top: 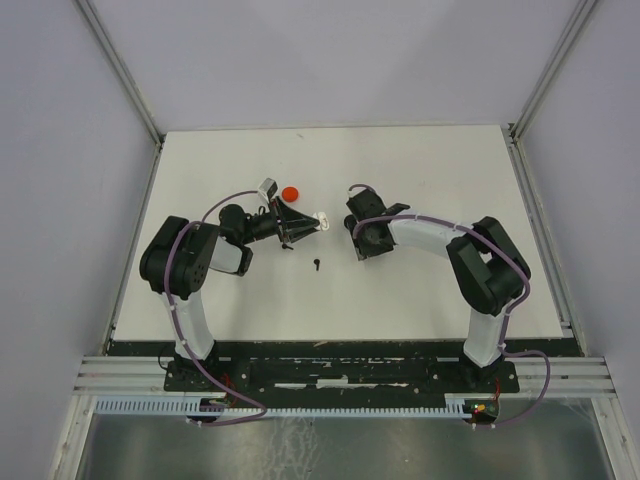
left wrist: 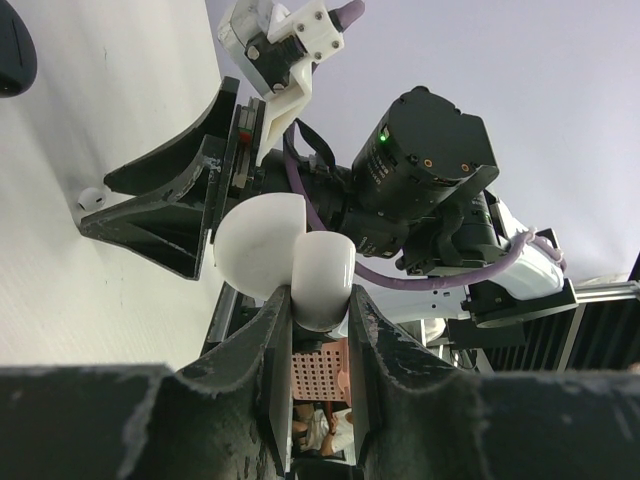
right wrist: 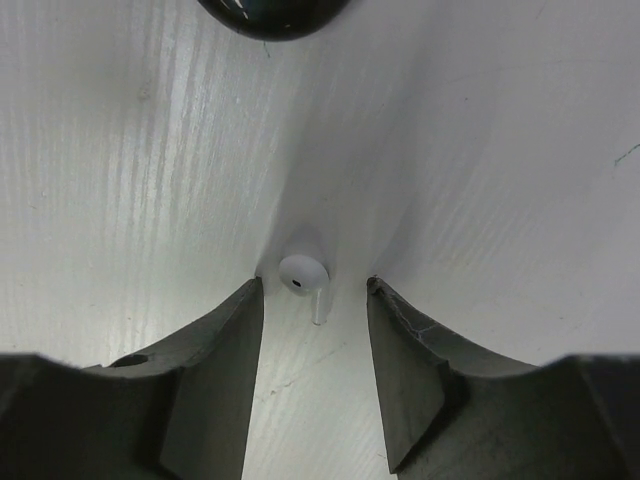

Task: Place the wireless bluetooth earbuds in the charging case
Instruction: Pick up the earbud from the center of the board.

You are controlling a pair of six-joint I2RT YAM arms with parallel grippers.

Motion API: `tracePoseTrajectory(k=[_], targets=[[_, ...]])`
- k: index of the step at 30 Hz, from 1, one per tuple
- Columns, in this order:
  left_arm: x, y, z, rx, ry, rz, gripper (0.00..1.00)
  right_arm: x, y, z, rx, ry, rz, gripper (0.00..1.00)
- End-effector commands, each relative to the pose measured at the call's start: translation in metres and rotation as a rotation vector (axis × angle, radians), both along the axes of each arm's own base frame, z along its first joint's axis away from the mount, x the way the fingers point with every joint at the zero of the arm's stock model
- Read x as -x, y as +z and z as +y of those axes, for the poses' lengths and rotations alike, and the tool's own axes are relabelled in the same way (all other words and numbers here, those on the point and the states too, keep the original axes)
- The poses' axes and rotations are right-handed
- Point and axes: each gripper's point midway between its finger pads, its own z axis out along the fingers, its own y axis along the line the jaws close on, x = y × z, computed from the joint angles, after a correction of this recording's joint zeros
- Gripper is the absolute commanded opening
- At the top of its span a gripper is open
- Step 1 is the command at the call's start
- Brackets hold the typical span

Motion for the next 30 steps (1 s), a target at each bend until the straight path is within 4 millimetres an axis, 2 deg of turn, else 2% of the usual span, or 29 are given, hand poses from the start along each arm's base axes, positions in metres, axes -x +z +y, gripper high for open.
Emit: tracePoseTrajectory(k=[1,11,16,30], targets=[[0.0033,0.0054,0.0017,0.013,-0.012,-0.064,0.03,-0.0083,-0.0034,0.0033,-0.017,-0.038,0.002,0.52],[0.0022,0.006,0.0015,0.014,-0.012,-0.064,0.03,-0.0112,-0.009,-0.0023,-0.032,-0.067,0.022,0.46],[0.0022,0.0063,0.0011,0.015,-0.015,-0.065,0.03,-0.0122,-0.0104,-0.0016,-0.04,-0.069,0.037,0.38],[0.0025,0.0053,0.002,0.015,-0.012,-0.063,0.03,-0.0061,-0.01,-0.0023,-0.038,-0.059,0.066,0.34]])
